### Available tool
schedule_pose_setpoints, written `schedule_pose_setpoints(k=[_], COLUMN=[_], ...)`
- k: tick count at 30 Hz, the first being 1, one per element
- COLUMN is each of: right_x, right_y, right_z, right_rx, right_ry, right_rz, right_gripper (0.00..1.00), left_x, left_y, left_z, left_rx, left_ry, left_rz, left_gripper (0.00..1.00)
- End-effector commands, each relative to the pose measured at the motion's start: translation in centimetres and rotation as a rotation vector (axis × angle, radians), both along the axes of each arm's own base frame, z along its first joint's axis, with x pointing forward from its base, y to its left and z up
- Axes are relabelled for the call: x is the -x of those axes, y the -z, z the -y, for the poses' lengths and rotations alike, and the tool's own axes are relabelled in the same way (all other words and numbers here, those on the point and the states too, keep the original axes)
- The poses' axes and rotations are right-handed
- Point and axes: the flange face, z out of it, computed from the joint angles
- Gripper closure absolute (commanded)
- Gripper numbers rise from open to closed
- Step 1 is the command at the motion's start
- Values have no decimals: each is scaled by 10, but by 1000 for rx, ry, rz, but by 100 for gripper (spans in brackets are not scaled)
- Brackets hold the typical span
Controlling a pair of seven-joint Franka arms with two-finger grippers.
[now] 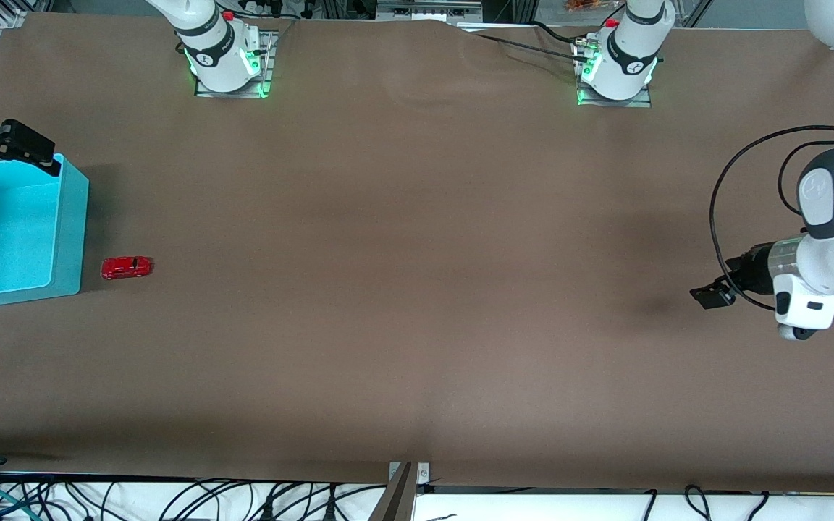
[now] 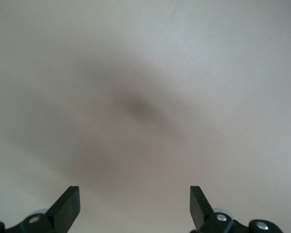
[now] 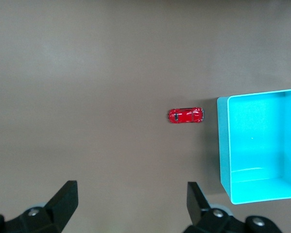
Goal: Wind red beetle toy and store in blue box
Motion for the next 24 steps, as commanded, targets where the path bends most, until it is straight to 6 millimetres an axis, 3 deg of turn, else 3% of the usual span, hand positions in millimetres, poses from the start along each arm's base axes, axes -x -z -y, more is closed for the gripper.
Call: schedule_pose_setpoints(k=[1, 13, 21, 24], right_x=[0, 3, 1, 0], right_y=[-5, -2, -1, 0], right_z=[1, -1, 2, 6], right_rx=[-1, 3, 3, 4], right_ry=[-6, -9, 23, 29], right_rz=[-6, -28, -21, -23], right_gripper=[0, 0, 0, 0], left_x=[0, 8, 15, 21], left_y=[-38, -92, -102, -121], left_z=[-4, 2, 14, 16], left_rx=[-6, 7, 13, 10], left_ry=[88, 201, 228, 230], left_rz=[12, 90, 74, 98], left_gripper=[0, 0, 0, 0])
